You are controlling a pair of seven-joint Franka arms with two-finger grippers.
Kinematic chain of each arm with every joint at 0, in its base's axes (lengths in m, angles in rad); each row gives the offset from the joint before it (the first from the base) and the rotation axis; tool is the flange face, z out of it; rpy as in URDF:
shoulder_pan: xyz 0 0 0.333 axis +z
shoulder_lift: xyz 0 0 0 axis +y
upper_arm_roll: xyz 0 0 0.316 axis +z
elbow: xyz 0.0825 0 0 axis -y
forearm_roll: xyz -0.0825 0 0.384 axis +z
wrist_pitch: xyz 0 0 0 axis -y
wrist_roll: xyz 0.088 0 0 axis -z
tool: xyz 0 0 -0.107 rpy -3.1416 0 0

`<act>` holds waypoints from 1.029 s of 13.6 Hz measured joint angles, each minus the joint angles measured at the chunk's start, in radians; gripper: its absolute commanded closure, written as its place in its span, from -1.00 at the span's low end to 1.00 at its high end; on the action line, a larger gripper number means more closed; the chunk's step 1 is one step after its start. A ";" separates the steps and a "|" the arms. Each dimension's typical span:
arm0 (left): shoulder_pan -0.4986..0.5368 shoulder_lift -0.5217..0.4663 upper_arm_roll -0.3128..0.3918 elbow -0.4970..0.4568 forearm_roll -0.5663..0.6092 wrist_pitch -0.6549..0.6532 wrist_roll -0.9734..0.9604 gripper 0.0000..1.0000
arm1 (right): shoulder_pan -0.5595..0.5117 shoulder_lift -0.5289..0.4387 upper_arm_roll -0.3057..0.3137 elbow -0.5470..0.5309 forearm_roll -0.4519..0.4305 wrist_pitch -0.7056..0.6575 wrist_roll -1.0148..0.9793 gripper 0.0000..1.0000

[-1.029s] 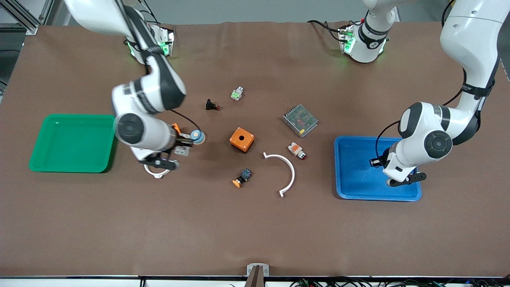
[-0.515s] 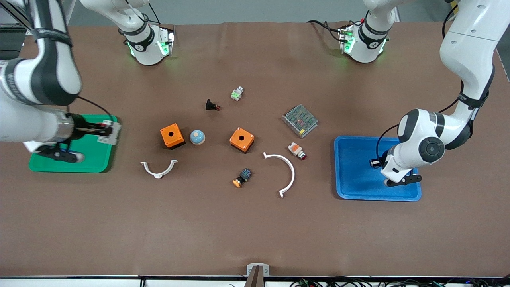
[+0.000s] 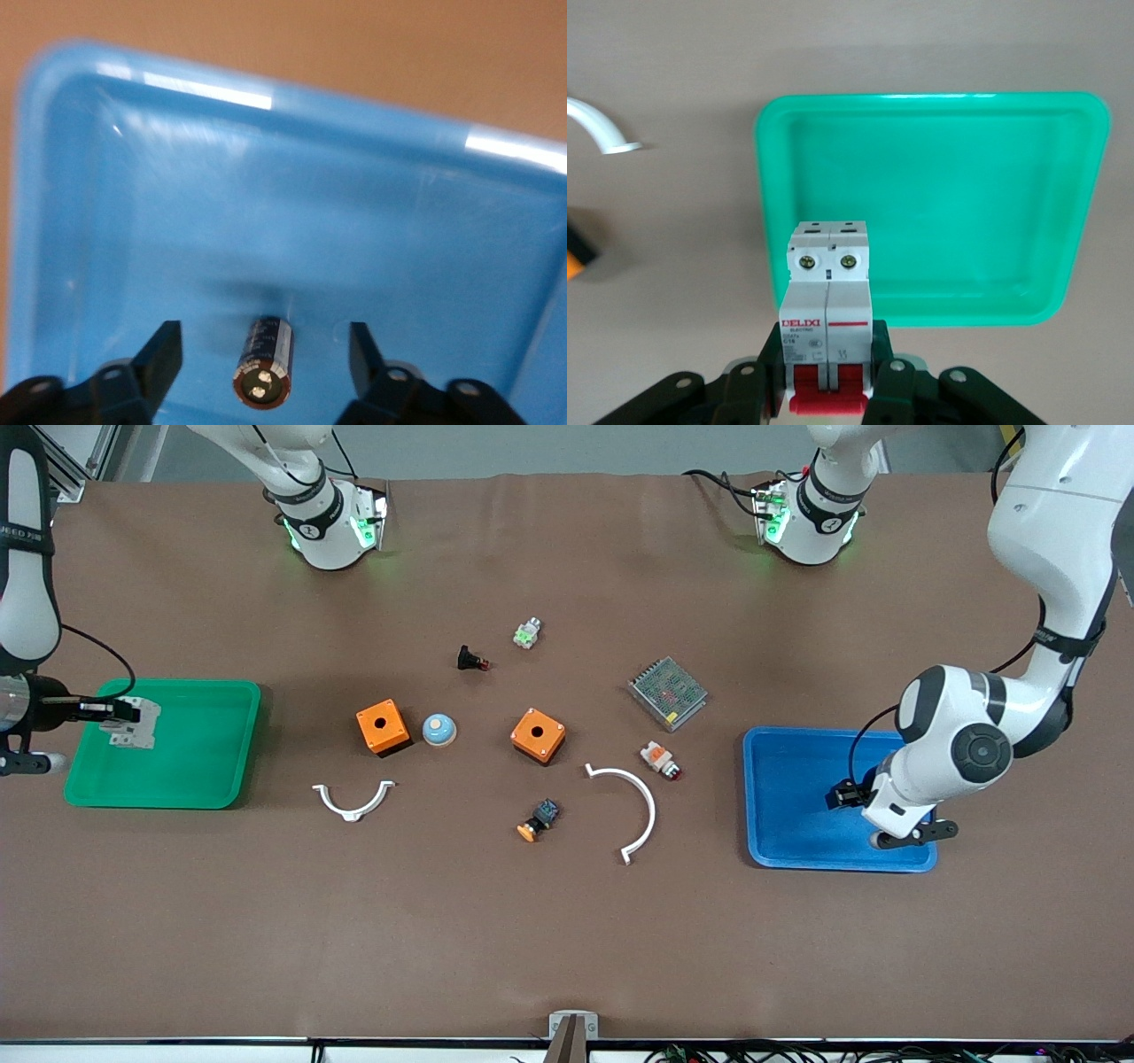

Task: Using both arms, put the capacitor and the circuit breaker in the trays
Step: 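Release the capacitor in the blue tray while the right gripper lowers the breaker, then open the right gripper over the green tray while the left gripper withdraws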

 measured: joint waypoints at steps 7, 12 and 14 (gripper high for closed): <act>-0.001 -0.247 -0.067 0.172 0.000 -0.243 0.115 -1.00 | -0.110 0.038 0.001 -0.231 -0.012 0.392 -0.084 0.53; 0.000 -0.298 -0.124 0.392 -0.098 -0.579 0.165 -1.00 | -0.137 0.095 0.003 -0.299 -0.012 0.536 -0.093 0.52; 0.003 -0.325 -0.106 0.426 -0.160 -0.611 0.243 -1.00 | -0.137 0.137 0.006 -0.299 -0.012 0.573 -0.093 0.35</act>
